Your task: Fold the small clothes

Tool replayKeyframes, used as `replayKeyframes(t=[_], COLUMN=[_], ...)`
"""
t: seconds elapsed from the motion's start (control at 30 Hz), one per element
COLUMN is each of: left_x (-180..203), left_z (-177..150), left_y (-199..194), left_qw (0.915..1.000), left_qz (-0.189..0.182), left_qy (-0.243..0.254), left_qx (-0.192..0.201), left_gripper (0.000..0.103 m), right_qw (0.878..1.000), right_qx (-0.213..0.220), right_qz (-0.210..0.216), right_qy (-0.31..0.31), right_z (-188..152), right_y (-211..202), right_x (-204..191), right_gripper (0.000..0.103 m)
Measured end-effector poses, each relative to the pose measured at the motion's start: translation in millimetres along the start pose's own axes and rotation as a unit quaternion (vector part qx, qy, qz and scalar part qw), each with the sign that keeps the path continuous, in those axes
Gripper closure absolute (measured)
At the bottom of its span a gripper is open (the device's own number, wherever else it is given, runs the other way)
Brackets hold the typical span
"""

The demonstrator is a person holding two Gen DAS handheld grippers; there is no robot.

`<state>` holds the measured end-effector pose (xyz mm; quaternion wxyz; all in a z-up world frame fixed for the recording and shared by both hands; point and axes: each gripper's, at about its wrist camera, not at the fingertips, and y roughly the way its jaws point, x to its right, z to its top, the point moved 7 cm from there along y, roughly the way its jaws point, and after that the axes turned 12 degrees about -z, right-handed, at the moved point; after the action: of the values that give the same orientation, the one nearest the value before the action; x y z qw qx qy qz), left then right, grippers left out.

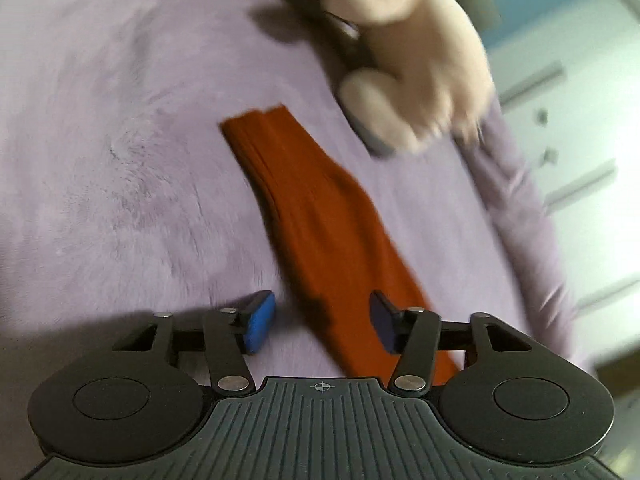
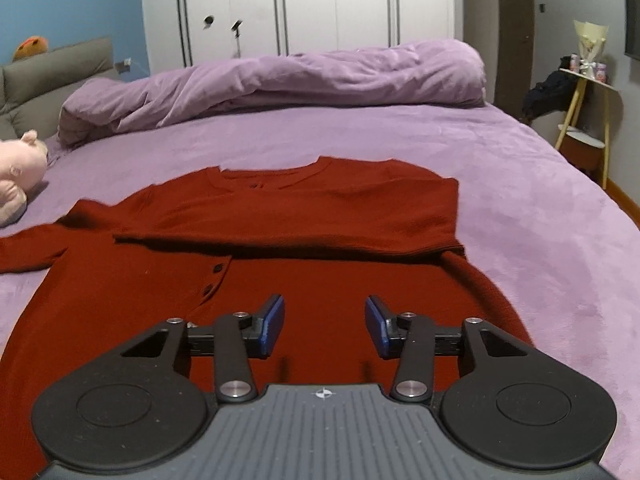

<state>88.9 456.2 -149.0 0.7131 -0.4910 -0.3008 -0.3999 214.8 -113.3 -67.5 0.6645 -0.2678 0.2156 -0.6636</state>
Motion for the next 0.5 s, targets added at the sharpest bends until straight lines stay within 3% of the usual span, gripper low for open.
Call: replayKeyframes(t=[0.1,0.17,0.2,0.27,0.33,0.4,0.5], left_x=[-11.3,-18.6,-23.9,-29.3,-15.1,18.1,100.7], left_z=[14.0,18.9,20.0,21.3,19.4,16.5,-14.7], left_y=[7.4,12.0,12.5,11.1,4.2,0.1,-8.9], left_qw=[0.9983,0.9953,0.9936,0.9930,0.9970,0.9990,0.9843], left_qz=[-0.019,-0.035,-0.033,-0.029,-0.027,-0.032,-0.090], left_qy=[-0.054,-0.090,-0.107,-0.114,-0.070,0.017,0.151], left_qx=[0.007,0.009,0.011,0.012,0.019,0.025,0.014], left_gripper=[0.060,0.072,0.093,0.095,0.095,0.095,0.095], right_qw=[1.000,1.000,1.000,0.999,0.999,0.999,0.999], right_qx=[-0.008,-0.013,-0.015,-0.020,-0.022,-0.021,-0.022], right_qz=[0.003,0.004,0.004,0.003,0.003,0.004,0.005], right_qy=[0.004,0.016,0.020,0.026,0.028,0.029,0.035], right_z=[1.1,3.2,3.8,4.2,3.7,2.3,1.2], right_y=[0.4,1.4,2.6,5.2,7.2,7.2,8.4], right_x=[-4.1,-3.7,-3.4,-3.5,-3.2,-2.2,2.6], right_gripper=[0.065,0.066,0.066,0.068,0.070,0.070,0.073])
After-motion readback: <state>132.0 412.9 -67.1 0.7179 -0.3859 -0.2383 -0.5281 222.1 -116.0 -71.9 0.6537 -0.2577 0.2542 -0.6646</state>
